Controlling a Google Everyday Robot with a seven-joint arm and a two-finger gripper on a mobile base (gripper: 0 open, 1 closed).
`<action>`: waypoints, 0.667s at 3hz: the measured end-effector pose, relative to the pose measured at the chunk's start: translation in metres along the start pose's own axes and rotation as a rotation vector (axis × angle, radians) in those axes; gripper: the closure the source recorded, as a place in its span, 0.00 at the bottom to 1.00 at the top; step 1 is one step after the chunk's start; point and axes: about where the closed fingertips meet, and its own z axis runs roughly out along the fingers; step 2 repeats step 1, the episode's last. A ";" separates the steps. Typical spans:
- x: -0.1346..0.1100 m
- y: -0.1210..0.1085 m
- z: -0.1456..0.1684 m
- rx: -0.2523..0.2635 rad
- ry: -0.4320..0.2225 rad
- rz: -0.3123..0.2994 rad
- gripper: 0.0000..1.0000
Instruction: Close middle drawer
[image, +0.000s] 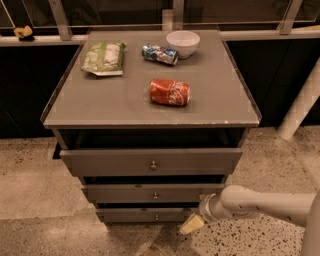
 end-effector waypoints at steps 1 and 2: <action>0.000 0.000 0.000 0.000 0.000 0.000 0.00; 0.000 0.000 0.000 0.000 0.000 0.000 0.00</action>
Offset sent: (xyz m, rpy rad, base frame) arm 0.0000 0.0000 0.0000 0.0000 0.0000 0.0000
